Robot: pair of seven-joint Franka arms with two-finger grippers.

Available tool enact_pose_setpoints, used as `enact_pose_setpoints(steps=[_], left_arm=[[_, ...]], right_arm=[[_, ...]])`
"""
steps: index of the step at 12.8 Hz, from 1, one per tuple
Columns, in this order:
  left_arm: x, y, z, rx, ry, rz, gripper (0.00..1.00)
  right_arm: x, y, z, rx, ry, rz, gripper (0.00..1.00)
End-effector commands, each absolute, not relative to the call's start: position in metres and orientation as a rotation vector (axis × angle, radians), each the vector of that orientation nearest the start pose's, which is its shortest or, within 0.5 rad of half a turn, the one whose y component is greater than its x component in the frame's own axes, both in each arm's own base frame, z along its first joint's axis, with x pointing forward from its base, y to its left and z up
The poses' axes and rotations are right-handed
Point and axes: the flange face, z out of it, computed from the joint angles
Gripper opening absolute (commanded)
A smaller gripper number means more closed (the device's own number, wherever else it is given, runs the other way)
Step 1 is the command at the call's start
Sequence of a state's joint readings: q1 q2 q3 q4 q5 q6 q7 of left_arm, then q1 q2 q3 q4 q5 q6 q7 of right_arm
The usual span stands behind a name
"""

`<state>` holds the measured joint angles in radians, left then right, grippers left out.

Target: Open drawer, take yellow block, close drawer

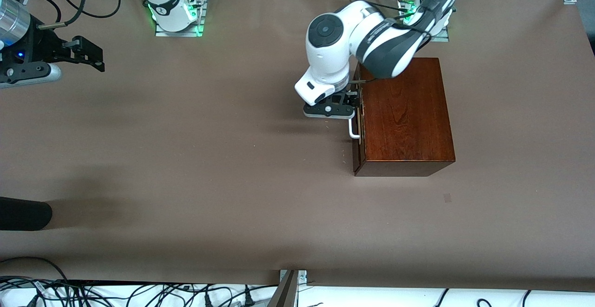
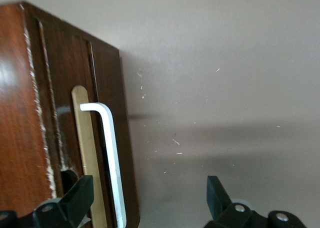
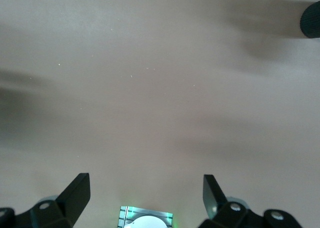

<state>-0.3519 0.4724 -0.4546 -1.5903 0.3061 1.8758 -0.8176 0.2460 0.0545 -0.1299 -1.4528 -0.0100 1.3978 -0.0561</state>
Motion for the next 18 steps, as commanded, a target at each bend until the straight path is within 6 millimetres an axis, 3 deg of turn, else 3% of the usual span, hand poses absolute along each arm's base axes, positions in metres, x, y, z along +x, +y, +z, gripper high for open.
enact_pose_setpoints(steps=[1,7,13,18], left_arm=[[0.493,-0.422,0.346,-2.915,0.077,0.102,1.00],[0.490,-0.420,0.298,-2.842,0.128,0.130,1.00],[0.490,-0.435,0.270,-2.900,0.111,0.113,1.00],[0.483,-0.459,0.264,-2.946,0.070,0.084,1.00]], right_arm=[[0.543,0.065,0.642,-3.160,-0.273,0.175,1.00],[0.541,0.063,0.644,-3.164,-0.275,0.185,1.00],[0.540,0.066,0.646,-3.164,-0.282,0.185,1.00],[0.542,0.065,0.644,-3.164,-0.282,0.185,1.00]])
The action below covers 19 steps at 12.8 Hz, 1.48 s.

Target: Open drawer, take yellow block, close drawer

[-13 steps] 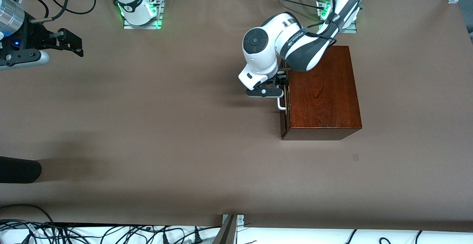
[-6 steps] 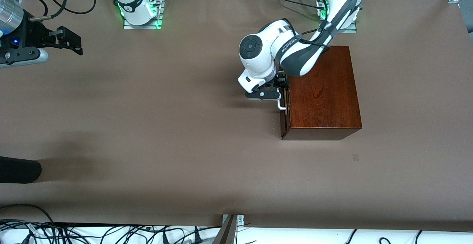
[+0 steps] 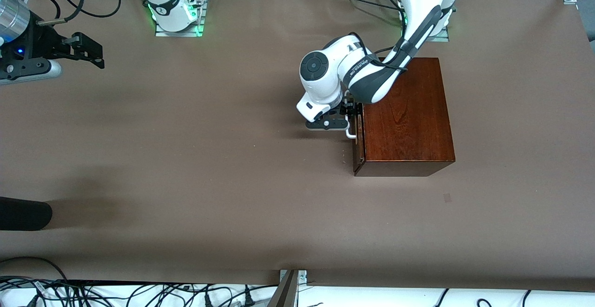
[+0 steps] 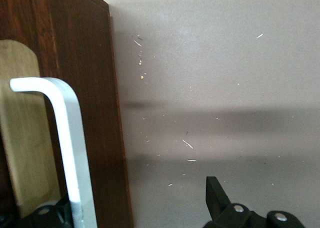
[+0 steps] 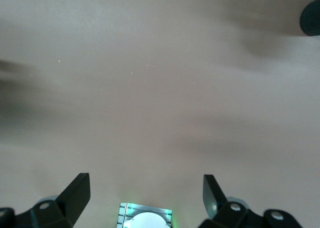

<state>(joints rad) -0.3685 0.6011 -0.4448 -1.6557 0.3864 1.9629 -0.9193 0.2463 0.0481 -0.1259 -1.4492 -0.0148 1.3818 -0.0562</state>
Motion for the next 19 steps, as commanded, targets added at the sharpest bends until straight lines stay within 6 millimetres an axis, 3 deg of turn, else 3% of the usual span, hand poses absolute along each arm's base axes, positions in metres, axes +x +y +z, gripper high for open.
enact_pose_setpoints(steps=[1,3,7,14,18,19], left_arm=[[0.487,-0.470,0.273,-2.984,0.043,0.037,1.00],[0.493,-0.484,0.273,-3.026,-0.023,0.019,1.00],[0.484,-0.538,0.270,-3.083,-0.094,-0.006,1.00],[0.489,-0.548,0.282,-3.129,-0.115,-0.036,1.00],[0.490,-0.536,0.316,-3.064,-0.094,-0.058,1.00],[0.492,-0.534,0.332,-3.054,-0.080,-0.065,1.00]], right_arm=[[0.542,0.066,0.643,-3.166,-0.284,0.188,1.00],[0.544,0.071,0.640,-3.164,-0.299,0.190,1.00],[0.546,0.077,0.629,-3.151,-0.336,0.236,1.00],[0.547,0.100,0.631,-3.079,-0.376,0.193,1.00],[0.546,0.110,0.633,-3.050,-0.397,0.182,1.00],[0.546,0.112,0.634,-3.048,-0.402,0.175,1.00]])
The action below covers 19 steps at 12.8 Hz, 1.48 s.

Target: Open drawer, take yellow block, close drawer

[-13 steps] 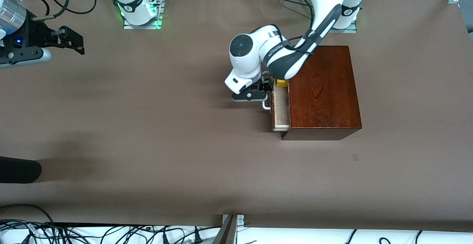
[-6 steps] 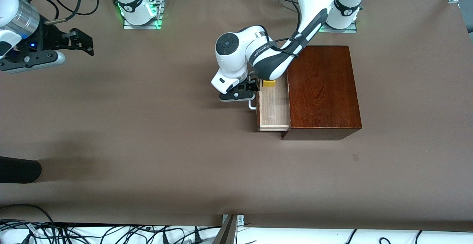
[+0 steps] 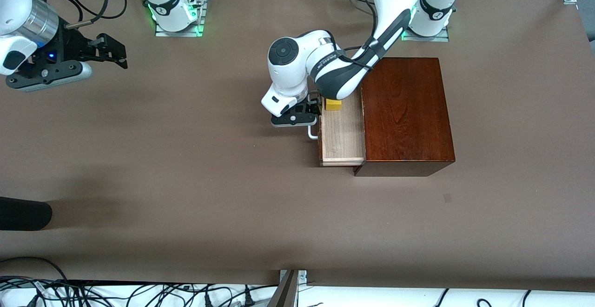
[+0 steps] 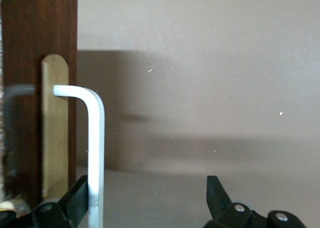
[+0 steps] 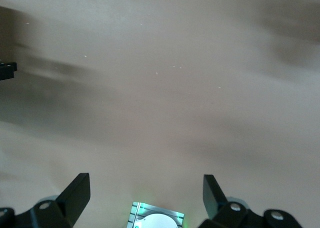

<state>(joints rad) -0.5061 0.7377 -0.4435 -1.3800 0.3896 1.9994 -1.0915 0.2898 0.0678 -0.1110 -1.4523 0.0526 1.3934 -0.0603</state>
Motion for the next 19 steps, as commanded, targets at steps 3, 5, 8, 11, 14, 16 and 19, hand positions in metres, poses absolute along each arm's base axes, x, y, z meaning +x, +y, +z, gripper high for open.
enact_pose_setpoints(steps=[3,5,8,11,14,16,19], left_arm=[[0.498,-0.513,0.412,-2.988,-0.006,-0.055,1.00],[0.517,-0.468,0.460,-2.947,0.071,-0.042,1.00],[0.563,-0.386,0.505,-2.936,0.170,-0.047,1.00],[0.605,-0.297,0.532,-2.951,0.334,-0.028,1.00],[0.641,-0.168,0.555,-3.160,0.263,0.075,1.00],[0.650,-0.090,0.555,-3.183,0.242,0.139,1.00],[0.612,-0.049,0.587,-3.151,0.196,0.099,1.00]], right_arm=[[0.541,0.132,0.635,-3.040,-0.460,0.175,1.00],[0.538,0.147,0.634,-3.029,-0.504,0.172,1.00],[0.533,0.175,0.632,-2.954,-0.596,0.162,1.00],[0.530,0.224,0.614,-2.896,-0.835,0.155,1.00],[0.525,0.297,0.584,-2.832,-1.049,0.120,1.00],[0.510,0.359,0.561,-2.780,-1.201,0.083,1.00],[0.486,0.456,0.519,-2.636,-1.473,-0.054,1.00]])
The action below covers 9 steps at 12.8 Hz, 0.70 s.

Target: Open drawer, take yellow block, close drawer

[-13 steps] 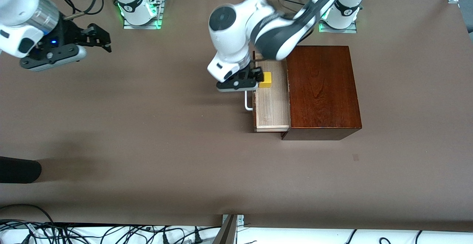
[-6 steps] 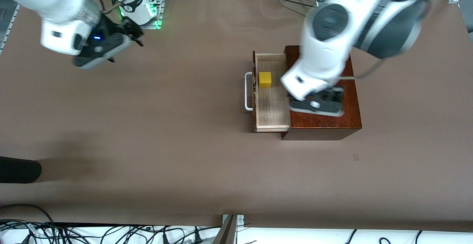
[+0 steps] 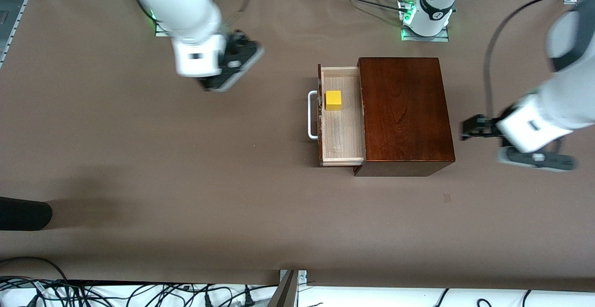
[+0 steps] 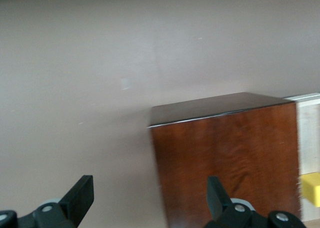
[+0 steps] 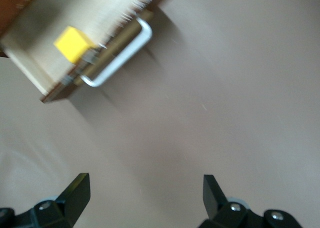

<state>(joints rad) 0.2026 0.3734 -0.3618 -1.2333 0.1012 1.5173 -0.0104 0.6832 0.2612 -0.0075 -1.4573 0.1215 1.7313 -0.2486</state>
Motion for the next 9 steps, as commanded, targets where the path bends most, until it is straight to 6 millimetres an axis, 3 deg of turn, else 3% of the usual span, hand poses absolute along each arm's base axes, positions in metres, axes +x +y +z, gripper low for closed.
enact_pose_setpoints(steps=[1,2,4,7,9], left_arm=[[0.601,-0.038,0.598,-3.217,0.172,0.067,1.00],[0.591,-0.034,0.602,-3.211,0.233,0.041,1.00],[0.577,-0.015,0.609,-3.208,0.192,-0.116,1.00],[0.556,-0.007,0.602,-3.156,0.046,-0.121,1.00],[0.547,-0.023,0.594,-3.123,0.144,-0.084,1.00]], right_arm=[[0.479,0.487,0.503,-2.606,-1.580,-0.094,1.00],[0.479,0.512,0.495,-2.578,-1.690,-0.145,1.00],[0.467,0.560,0.479,-2.485,-1.892,-0.190,1.00],[0.439,0.609,0.450,-2.392,-2.095,-0.224,1.00],[0.426,0.627,0.422,-2.373,-2.189,-0.230,1.00]])
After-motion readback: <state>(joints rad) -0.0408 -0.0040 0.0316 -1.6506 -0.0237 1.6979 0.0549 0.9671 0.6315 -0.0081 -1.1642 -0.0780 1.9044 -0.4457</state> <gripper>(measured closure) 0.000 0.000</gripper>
